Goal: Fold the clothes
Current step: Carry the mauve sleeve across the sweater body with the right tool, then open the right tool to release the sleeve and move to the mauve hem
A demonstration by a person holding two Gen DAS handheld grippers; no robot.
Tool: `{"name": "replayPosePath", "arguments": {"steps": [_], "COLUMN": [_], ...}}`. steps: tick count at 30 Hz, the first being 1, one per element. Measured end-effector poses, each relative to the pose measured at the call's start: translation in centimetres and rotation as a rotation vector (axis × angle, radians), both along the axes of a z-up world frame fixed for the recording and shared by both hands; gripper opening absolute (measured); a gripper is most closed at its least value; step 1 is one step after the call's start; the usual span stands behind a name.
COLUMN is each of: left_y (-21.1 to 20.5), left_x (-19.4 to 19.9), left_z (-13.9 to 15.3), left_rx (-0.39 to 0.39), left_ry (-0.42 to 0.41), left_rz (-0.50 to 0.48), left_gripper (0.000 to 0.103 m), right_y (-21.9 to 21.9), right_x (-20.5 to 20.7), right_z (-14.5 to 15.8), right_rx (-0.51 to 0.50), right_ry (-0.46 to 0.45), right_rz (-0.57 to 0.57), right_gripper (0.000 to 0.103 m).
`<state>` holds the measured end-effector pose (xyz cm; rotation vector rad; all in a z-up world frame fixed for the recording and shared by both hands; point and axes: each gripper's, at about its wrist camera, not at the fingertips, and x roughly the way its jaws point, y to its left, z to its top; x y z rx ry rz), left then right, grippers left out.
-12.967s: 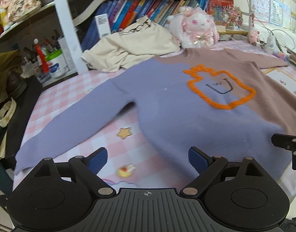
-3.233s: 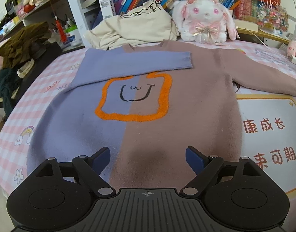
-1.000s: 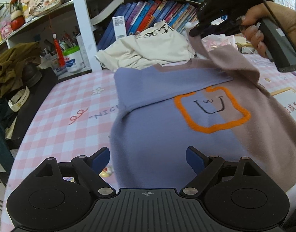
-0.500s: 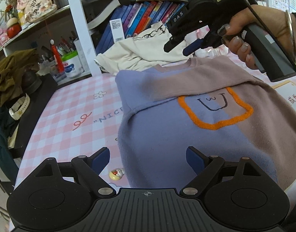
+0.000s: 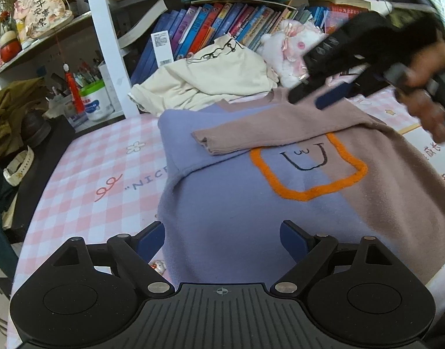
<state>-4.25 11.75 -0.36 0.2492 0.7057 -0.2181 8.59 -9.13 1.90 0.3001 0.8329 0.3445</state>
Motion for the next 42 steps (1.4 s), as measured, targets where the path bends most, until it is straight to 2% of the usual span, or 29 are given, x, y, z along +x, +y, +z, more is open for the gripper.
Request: {"name": "replayPosePath", "arguments": {"steps": [9,14,17,22,36,42], "left_y": [-0.7,-0.8,-0.8,-1.0,0.4,1.2], "left_x": [-0.3,-0.6,-0.7,-1.1,-2.9,-3.7], "left_z": [0.0,0.0,0.0,0.0,0.1,-0.4], "left_rx": [-0.005,-0.017,-0.035,-0.043,-0.033,-0.007], "left_ry": [0.008,0.017,0.025,0.031,0.084,0.141], "left_rz": [-0.006,0.000,0.012,0.021,0.024,0.054], "left_gripper": [0.089,0.089,0.096,0.097,0.097,0.097], "right_y": [-2.2,-3.5,-4.3,-5.7,-8.3,-9.5], "right_x": [-5.2,-8.2,-10.0,-12.9,-16.8,-17.7], "right_z": [-1.3,-2.0,-2.5,-2.8,-3.2,-3.9], "right_rx": [-0.076,-0.115,-0.139,-0.152,-0.219,-0.217], "right_ry": [0.014,0.011,0.007,0.007,0.044,0.099], "right_rz": [-0.006,-0.026,-0.055,-0.106,-0.137,-0.151], "right_gripper": [0.045,0.060,0.060,0.060,0.070,0.071]}}
